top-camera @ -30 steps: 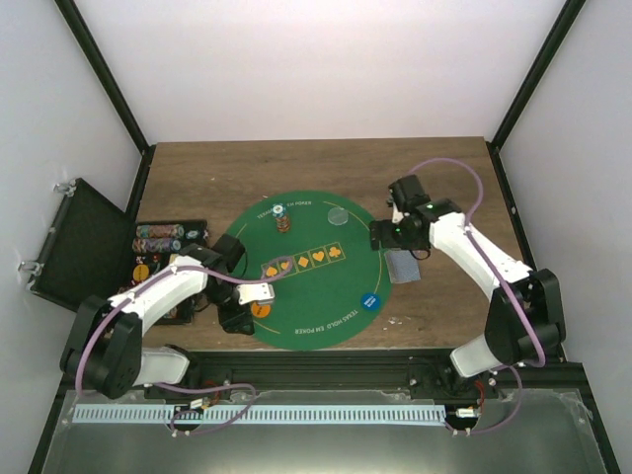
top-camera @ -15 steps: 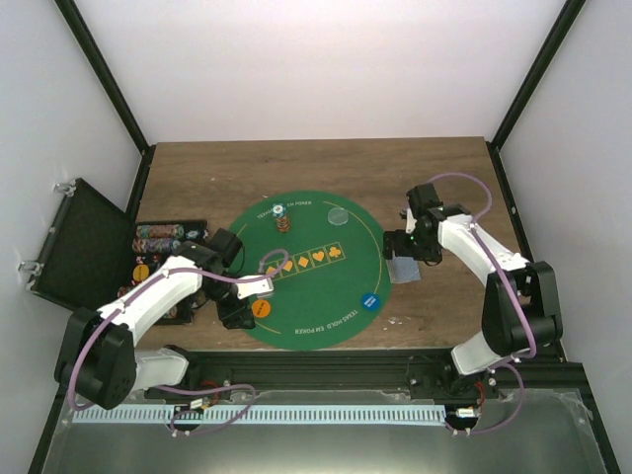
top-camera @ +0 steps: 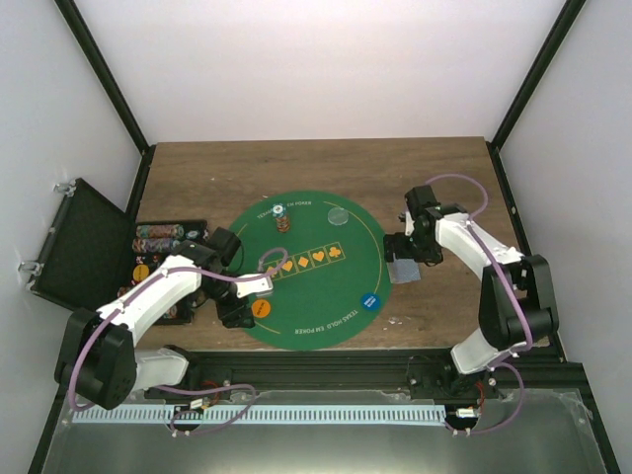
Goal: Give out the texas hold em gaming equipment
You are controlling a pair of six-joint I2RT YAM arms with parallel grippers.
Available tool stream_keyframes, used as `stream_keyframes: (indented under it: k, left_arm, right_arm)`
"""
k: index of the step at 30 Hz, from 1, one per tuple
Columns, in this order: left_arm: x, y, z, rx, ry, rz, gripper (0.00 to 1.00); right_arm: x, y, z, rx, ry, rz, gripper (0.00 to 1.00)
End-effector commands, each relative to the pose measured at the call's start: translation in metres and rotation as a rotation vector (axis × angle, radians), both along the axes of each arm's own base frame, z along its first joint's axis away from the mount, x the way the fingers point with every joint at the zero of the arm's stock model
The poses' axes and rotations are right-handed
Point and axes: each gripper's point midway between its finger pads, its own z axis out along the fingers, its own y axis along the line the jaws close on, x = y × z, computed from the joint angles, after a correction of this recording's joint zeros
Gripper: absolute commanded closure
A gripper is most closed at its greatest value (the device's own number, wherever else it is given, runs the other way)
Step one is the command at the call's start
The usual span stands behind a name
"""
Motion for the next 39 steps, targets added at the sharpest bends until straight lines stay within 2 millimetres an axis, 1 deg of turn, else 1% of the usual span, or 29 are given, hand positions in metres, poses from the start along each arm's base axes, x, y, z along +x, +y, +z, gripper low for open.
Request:
stream_keyframes:
  k: [1,5,7,9,17,21,23,25,30,33,35,39]
  left_arm:
    - [0.007,-0.001,0.01,-0.02,-0.038,-0.016,0.27]
    - [0.007,0.001,0.01,-0.021,-0.046,-0.019,0.26]
    - [0.006,0.001,0.01,-0.025,-0.045,-0.02,0.26]
    - [0.007,0.002,0.009,-0.025,-0.044,-0.019,0.26]
    - [0.01,0.003,0.012,-0.025,-0.051,-0.014,0.26]
    - [0.011,0.003,0.012,-0.024,-0.053,-0.011,0.26]
    - [0.012,0.003,0.013,-0.025,-0.054,-0.007,0.26]
    - [0.013,0.003,0.014,-0.025,-0.057,-0.002,0.26]
    - [0.015,0.003,0.014,-0.024,-0.059,0.004,0.26]
    - [0.017,0.003,0.015,-0.026,-0.062,0.011,0.26]
    - [0.017,0.003,0.016,-0.026,-0.063,0.014,0.26]
    - [0.017,0.003,0.017,-0.028,-0.064,0.019,0.26]
  right_arm:
    - [0.002,-0.011,-0.011,-0.07,0.043,0.006,0.0]
    - [0.002,-0.015,-0.014,-0.094,0.052,0.001,0.0]
    - [0.001,-0.011,-0.017,-0.073,0.062,0.011,0.0]
    - [-0.001,-0.002,-0.021,-0.027,0.081,0.035,0.0]
    - [-0.004,0.002,-0.035,-0.01,0.117,0.045,0.0]
    - [-0.007,-0.001,-0.047,-0.028,0.149,0.043,0.0]
    - [-0.01,-0.001,-0.055,-0.033,0.172,0.048,0.02]
    - [-0.011,0.0,-0.058,-0.037,0.175,0.051,0.05]
    - [-0.01,0.003,-0.058,-0.068,0.161,0.065,0.15]
    - [-0.011,0.002,-0.061,-0.099,0.165,0.073,0.26]
    - [-0.012,0.001,-0.062,-0.118,0.166,0.076,0.35]
    - [-0.011,0.003,-0.059,-0.128,0.155,0.083,0.47]
